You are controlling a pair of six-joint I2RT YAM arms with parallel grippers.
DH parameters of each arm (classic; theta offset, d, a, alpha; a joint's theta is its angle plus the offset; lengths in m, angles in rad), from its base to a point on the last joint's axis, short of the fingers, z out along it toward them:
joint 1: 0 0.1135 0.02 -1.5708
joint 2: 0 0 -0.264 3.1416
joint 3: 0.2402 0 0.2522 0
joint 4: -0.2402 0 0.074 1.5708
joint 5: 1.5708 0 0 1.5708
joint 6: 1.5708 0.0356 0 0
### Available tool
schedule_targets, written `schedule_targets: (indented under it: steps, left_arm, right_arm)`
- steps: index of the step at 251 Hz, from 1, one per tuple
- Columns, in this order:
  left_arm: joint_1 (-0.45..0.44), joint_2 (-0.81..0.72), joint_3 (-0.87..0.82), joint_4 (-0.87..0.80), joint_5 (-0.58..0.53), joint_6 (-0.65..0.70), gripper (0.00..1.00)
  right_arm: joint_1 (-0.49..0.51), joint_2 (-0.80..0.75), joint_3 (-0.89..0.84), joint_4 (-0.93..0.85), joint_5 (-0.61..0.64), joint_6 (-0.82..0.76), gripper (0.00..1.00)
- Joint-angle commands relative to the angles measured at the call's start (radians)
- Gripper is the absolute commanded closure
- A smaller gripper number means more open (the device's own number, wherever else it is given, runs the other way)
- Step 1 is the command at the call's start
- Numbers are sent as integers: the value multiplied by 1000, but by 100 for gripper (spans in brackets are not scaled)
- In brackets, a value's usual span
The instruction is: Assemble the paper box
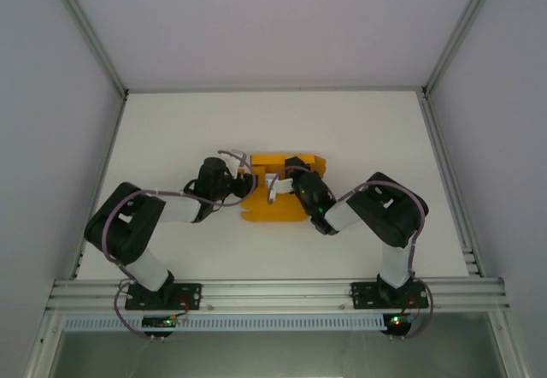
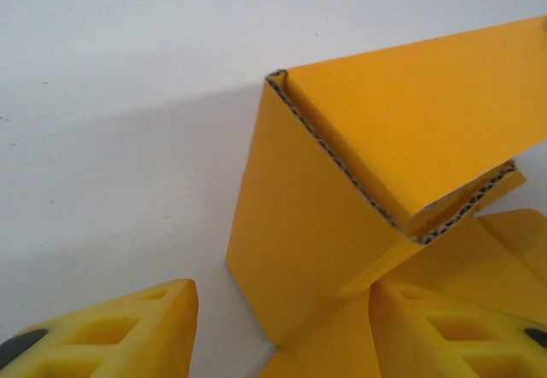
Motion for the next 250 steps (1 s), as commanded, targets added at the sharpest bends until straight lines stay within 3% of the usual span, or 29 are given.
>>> schedule_targets:
  steps: [1,79,124,135,161,197,250]
  left_arm:
    - [-14,45,40,59,-64,34,47]
    - [-34,104,75,142,-152,-3,63]
    - [-48,155,130,99,-299,-55,87]
    - [-55,166,135,97,-345,-69,100]
    - [-79,187,146,78,-476,-82,100]
    - [-120,241,176,8,-766,-121,100]
    - [-131,290,215,-146,-964,-239,100]
  right_arm:
    - [15,13,11,-74,-17,-2,100]
    - [22,11,23,-171,-21,31,100]
    - [27,8,29,-211,-14,63,100]
    - [29,6,28,-223,-13,71,100]
    - [29,2,28,-243,-6,87,100]
    - [31,-8,26,-281,3,117,100]
    - [32,-26,28,-334,8,141,100]
